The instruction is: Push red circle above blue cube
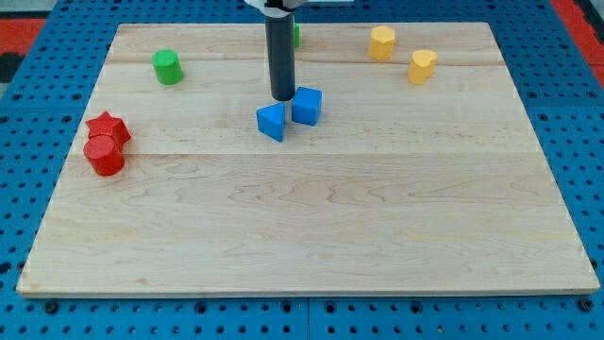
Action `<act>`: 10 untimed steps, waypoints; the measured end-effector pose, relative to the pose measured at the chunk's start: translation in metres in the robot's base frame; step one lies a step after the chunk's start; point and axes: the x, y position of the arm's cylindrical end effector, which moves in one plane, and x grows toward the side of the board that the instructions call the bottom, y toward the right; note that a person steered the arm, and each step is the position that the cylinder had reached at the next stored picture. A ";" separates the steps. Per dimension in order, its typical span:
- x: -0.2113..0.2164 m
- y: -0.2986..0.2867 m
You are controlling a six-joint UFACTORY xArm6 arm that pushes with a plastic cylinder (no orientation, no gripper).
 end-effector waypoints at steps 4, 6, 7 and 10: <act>0.011 -0.249; 0.083 -0.264; 0.131 -0.257; 0.063 -0.114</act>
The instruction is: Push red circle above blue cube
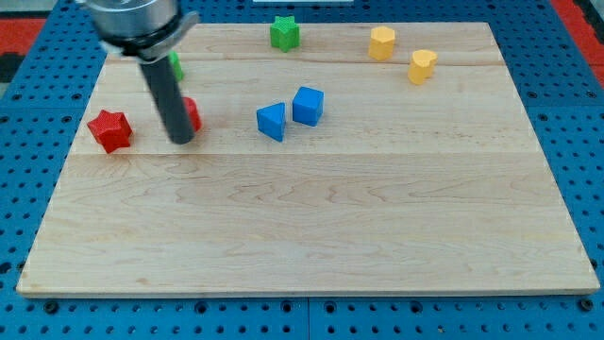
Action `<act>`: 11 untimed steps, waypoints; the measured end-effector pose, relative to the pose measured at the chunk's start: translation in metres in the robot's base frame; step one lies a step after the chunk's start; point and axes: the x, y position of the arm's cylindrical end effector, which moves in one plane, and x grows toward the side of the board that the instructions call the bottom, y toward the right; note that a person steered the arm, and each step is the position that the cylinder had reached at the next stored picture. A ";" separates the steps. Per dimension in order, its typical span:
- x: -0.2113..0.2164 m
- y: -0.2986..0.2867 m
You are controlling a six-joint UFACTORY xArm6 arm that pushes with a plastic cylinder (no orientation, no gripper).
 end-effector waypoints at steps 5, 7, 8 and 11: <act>-0.086 0.051; -0.102 -0.001; -0.128 0.012; -0.133 0.102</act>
